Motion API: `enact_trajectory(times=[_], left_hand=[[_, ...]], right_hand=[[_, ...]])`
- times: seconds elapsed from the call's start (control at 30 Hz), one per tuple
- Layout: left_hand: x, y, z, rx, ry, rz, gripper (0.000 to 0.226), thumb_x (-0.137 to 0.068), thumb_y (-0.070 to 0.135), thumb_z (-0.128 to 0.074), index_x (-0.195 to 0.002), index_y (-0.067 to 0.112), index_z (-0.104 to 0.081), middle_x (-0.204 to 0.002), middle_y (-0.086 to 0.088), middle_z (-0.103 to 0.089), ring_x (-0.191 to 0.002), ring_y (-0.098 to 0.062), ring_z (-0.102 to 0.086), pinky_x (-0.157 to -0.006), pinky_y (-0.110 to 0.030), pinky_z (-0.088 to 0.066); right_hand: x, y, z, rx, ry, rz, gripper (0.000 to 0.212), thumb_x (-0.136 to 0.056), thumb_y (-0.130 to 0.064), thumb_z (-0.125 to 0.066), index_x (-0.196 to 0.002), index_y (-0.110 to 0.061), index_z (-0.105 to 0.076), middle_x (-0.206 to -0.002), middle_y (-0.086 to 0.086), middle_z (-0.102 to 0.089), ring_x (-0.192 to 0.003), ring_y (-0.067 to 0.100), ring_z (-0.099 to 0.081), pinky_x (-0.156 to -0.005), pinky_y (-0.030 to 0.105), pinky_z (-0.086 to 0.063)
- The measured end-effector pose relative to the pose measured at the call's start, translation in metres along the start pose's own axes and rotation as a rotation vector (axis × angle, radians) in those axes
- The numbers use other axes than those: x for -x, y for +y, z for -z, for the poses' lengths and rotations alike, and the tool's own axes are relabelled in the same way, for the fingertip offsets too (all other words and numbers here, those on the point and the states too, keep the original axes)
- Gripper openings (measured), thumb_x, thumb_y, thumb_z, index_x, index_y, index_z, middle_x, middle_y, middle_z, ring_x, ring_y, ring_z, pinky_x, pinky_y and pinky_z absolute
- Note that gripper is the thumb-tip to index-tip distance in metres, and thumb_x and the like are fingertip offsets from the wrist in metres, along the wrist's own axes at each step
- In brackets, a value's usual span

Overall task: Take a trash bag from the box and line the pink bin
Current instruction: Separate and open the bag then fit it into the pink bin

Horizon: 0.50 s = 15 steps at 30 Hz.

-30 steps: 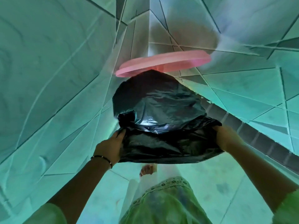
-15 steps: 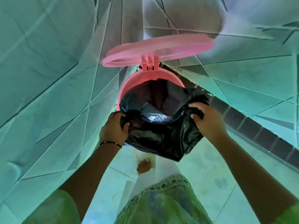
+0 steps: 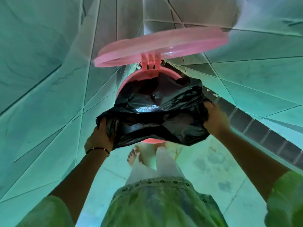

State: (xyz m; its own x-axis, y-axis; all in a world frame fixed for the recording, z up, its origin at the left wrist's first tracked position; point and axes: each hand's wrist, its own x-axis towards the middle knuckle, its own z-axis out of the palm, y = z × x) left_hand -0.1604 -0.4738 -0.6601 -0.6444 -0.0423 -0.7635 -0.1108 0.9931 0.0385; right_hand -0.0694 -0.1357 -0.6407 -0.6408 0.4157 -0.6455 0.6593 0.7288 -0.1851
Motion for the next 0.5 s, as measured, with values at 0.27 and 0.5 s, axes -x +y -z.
enact_trajectory(times=[0.27, 0.5], left_hand=[[0.008, -0.026, -0.037, -0.092, -0.048, 0.041, 0.077, -0.088, 0.036, -0.047, -0.142, 0.030, 0.007, -0.121, -0.020, -0.050, -0.101, -0.043, -0.059, -0.083, -0.050, -0.046], [-0.023, -0.017, -0.046, -0.206, -0.117, 0.118, 0.089, -0.086, 0.049, -0.048, -0.143, 0.031, 0.018, -0.139, -0.020, -0.035, -0.118, -0.042, -0.050, -0.090, -0.051, -0.044]], right_hand=[[0.016, 0.020, -0.062, -0.009, -0.121, -0.326, 0.040, -0.082, -0.018, -0.051, -0.119, -0.006, -0.040, -0.111, 0.022, -0.058, -0.098, 0.043, -0.059, -0.081, 0.050, -0.051], [-0.017, 0.024, -0.089, -0.074, -0.139, -0.397, 0.026, -0.084, -0.016, -0.044, -0.106, -0.005, -0.051, -0.096, 0.021, -0.066, -0.082, 0.036, -0.065, -0.073, 0.045, -0.055]])
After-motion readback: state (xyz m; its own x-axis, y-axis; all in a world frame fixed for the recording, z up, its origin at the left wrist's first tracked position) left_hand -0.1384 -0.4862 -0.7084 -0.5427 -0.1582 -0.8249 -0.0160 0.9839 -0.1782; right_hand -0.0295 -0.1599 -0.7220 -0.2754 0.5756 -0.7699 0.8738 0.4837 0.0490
